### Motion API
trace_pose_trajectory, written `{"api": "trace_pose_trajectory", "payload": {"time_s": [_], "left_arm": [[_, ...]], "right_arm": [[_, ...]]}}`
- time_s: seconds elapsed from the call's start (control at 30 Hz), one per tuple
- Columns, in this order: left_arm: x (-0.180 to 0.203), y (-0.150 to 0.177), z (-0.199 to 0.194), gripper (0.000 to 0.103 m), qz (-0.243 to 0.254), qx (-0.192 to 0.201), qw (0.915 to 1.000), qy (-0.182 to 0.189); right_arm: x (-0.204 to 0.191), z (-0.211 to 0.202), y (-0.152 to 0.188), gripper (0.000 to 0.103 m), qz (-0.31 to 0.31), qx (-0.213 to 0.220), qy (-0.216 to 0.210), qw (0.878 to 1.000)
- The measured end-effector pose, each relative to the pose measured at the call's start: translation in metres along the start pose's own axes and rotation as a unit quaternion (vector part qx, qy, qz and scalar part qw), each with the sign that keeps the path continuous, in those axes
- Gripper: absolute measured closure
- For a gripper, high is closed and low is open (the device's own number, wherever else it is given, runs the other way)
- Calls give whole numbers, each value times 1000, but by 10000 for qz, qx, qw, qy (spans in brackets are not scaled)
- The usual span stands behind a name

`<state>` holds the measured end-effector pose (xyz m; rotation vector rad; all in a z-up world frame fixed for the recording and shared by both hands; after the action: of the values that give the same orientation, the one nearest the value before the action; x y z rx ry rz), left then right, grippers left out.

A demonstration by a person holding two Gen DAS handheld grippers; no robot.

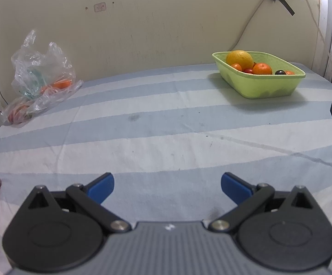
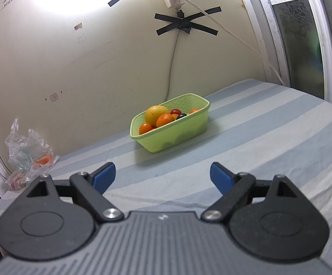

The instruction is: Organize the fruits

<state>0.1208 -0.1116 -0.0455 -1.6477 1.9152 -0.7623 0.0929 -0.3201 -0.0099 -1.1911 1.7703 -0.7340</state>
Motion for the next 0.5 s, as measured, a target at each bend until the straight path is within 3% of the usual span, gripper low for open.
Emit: {"api": "trace_pose_trajectory", "payload": {"time_s": [0.5], "left_arm": [[-1,3,1,0,-80,-70,9999,36]], "right_arm": [[-1,-2,-1,12,-8,39,-7,10000]]}}
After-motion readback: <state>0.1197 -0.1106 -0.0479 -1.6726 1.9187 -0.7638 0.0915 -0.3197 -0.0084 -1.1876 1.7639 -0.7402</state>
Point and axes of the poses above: each gripper's, at about its wrist camera, not at the fingertips, and z roughly the way its jaws point, x to its right, y to its underside, the point moved 8 cm from there along z, roughly the way its jaws point, and after that the axes turned 8 degrees about y, right-handed, at the moved point
